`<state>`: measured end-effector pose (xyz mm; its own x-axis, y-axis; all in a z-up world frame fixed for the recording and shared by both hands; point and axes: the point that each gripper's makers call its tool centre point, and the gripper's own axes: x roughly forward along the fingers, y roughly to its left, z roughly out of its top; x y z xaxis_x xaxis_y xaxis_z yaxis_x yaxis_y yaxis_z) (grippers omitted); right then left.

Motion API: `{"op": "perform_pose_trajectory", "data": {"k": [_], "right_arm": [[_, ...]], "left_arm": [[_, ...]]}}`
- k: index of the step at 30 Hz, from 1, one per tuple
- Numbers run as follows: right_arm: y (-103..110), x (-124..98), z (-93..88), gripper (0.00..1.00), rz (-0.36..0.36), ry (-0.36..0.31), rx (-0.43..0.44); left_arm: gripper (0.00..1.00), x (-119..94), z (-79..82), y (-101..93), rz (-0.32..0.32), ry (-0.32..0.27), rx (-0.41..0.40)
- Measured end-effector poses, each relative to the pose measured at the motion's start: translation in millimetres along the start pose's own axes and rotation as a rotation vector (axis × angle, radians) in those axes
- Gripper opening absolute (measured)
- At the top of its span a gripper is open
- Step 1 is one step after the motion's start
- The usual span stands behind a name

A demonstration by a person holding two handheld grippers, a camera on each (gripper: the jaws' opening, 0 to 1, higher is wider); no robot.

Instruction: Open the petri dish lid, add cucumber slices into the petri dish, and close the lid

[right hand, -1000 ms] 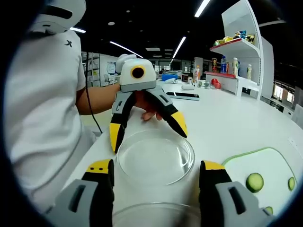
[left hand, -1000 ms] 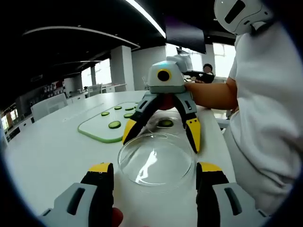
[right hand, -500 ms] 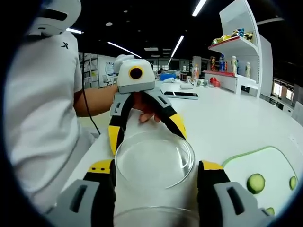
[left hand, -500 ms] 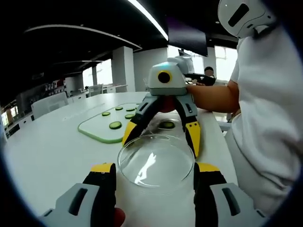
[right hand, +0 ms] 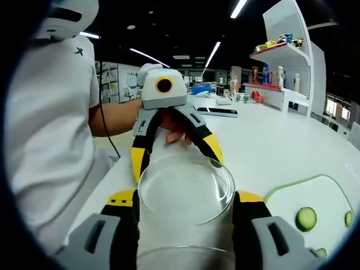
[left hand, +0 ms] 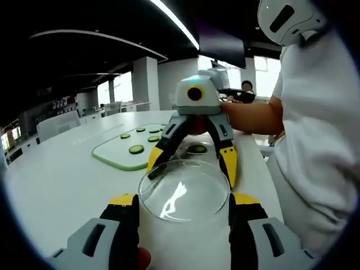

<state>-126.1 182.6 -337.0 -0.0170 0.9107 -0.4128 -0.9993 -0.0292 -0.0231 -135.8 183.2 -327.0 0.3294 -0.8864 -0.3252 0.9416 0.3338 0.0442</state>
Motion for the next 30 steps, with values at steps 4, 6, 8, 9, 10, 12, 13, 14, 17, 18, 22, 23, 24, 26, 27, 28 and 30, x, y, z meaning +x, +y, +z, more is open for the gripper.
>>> {"op": "perform_pose_trajectory", "data": {"k": [4, 6, 8, 9, 10, 12, 13, 14, 17, 18, 22, 23, 24, 26, 27, 28, 30], "right_arm": [[0.0, -0.2, -0.5, 0.66, 0.003, 0.0, -0.007], [0.2, -0.2, -0.6, 0.66, 0.004, 0.003, -0.015], [0.3, -0.2, -0.8, 0.66, 0.003, 0.004, -0.02], [0.4, -0.2, -0.9, 0.66, 0.002, 0.005, -0.02], [0.4, -0.3, -0.9, 0.66, 0.002, 0.006, -0.02], [0.6, -0.6, -1.0, 0.66, 0.002, 0.007, -0.022], [0.8, -0.8, -1.0, 0.66, 0.003, 0.007, -0.022], [1.0, -1.1, -1.1, 0.66, 0.005, 0.008, -0.025], [1.1, -1.4, -1.1, 0.66, 0.005, 0.005, -0.027], [1.1, -1.4, -1.0, 0.66, 0.005, 0.004, -0.027], [1.3, -1.3, -0.8, 0.66, 0.003, 0.007, -0.028], [1.3, -1.3, -0.7, 0.66, 0.003, 0.009, -0.029], [1.4, -1.3, -0.6, 0.66, 0.003, 0.01, -0.03], [2.0, -1.3, -0.6, 0.66, 0.003, 0.016, -0.033], [1.9, -1.5, -0.6, 0.65, 0.001, 0.017, -0.036], [2.0, -1.6, -0.5, 0.65, 0.001, 0.017, -0.039], [2.3, -1.6, -0.5, 0.65, 0.001, 0.017, -0.041]], "left_arm": [[0.63, 0.2, -1.3, 0.0, 0.001, 0.001, 0.02], [0.63, 0.2, -1.3, -0.1, 0.001, 0.0, 0.021], [0.63, 0.2, -1.3, 0.0, 0.002, -0.002, 0.022], [0.62, 0.2, -1.3, 0.0, 0.003, -0.003, 0.022], [0.62, 0.3, -1.3, 0.0, 0.003, -0.005, 0.022], [0.62, 0.4, -1.2, -0.3, 0.003, -0.007, 0.022], [0.62, 0.5, -1.1, -0.5, 0.003, -0.007, 0.022], [0.62, 0.8, -1.0, -0.9, 0.003, -0.009, 0.022], [0.62, 1.1, -0.9, -1.0, 0.004, -0.012, 0.022], [0.62, 1.0, -0.8, -1.1, 0.004, -0.013, 0.022], [0.62, 0.8, -0.6, -1.3, 0.006, -0.012, 0.028], [0.62, 0.7, -0.5, -1.4, 0.006, -0.011, 0.029], [0.62, 0.6, -0.5, -1.5, 0.007, -0.01, 0.031], [0.62, 0.5, -0.5, -2.2, 0.008, -0.012, 0.033], [0.62, 0.3, -0.2, -2.4, 0.01, -0.014, 0.037], [0.62, 0.4, 0.1, -2.5, 0.011, -0.015, 0.038], [0.62, 0.3, 0.2, -2.8, 0.013, -0.009, 0.039]]}}
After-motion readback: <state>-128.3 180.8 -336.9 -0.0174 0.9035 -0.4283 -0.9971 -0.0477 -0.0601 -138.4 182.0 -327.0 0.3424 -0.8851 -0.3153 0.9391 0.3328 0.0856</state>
